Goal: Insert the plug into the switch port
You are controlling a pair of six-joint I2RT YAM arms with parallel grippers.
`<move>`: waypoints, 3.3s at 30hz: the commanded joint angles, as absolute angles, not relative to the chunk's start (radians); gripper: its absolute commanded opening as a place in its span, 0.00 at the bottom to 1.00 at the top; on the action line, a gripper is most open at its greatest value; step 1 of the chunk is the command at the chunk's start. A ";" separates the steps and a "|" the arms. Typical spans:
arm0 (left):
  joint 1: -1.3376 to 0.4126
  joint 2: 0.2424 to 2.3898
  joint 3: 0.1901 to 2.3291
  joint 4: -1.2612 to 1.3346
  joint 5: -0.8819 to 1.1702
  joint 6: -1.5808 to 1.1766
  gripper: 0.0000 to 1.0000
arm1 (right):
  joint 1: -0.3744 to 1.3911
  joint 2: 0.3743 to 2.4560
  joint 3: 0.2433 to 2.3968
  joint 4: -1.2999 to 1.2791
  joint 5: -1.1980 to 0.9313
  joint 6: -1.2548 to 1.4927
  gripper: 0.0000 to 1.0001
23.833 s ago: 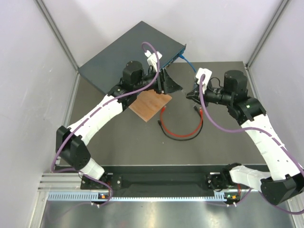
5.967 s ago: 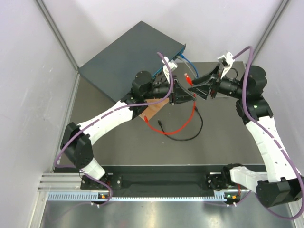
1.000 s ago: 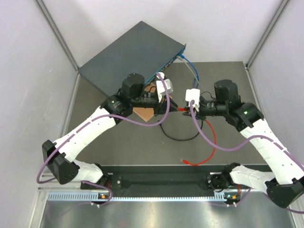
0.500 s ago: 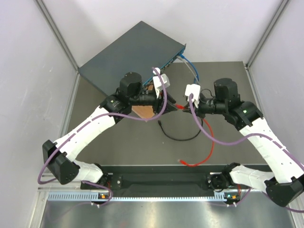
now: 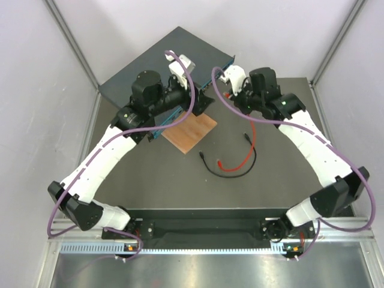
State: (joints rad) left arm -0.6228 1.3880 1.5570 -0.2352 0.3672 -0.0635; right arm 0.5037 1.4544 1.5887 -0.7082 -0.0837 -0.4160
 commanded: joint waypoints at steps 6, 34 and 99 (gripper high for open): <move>-0.577 1.454 1.648 -0.403 0.084 -0.089 0.84 | 0.446 1.623 1.839 -0.825 0.063 -0.391 0.00; -0.403 1.457 1.569 -0.379 0.138 -0.253 0.82 | 0.426 2.009 2.304 -0.959 0.021 -0.339 0.00; -0.376 1.445 1.505 -0.344 0.190 -0.308 0.82 | 0.456 2.042 2.330 -0.867 -0.008 -0.345 0.00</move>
State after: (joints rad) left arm -0.3813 1.4631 1.5280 -0.3313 0.1791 -0.2905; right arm 0.4377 2.0514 2.2803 -0.9146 0.0185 -0.3466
